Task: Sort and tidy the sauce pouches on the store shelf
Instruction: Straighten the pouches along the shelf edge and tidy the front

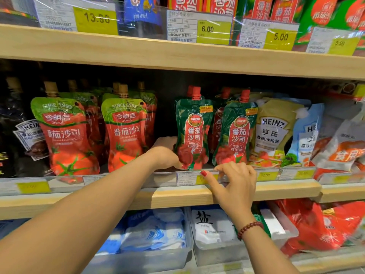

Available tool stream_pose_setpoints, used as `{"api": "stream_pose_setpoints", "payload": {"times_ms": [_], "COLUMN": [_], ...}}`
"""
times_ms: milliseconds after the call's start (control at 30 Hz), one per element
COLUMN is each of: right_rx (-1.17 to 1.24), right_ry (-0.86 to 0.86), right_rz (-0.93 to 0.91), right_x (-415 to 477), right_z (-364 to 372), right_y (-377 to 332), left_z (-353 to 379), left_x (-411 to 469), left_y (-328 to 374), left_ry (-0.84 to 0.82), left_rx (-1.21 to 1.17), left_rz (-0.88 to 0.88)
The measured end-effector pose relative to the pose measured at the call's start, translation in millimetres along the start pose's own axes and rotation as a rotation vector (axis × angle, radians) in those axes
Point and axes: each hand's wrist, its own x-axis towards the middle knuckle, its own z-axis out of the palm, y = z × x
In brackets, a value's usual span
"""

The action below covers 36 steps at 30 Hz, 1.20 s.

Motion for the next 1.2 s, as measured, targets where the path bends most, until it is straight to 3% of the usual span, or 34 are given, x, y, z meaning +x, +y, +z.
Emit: {"api": "stream_pose_setpoints", "payload": {"times_ms": [300,533,700,967,1200], "right_rx": [-0.003,0.006,0.036,0.121,0.242], "right_ry": [0.018,-0.038,-0.091,-0.348,-0.297], "right_rz": [-0.036,-0.021,-0.007,0.038,0.01], "right_x": [0,1,5,22,9], "right_z": [0,-3,-8,-32,-76], "right_y": [1,0,-2,-3,11], "left_z": [1,-10,-11,11,52], "left_x": [2,-12,-41,-67,-68], "left_y": [1,7,13,42,60], "left_ry": [-0.001,0.03,0.26,0.2,0.357], "left_rx": [-0.004,0.159,0.132,-0.075,-0.115], "left_rz": [-0.004,-0.098,-0.026,0.143,0.159]}}
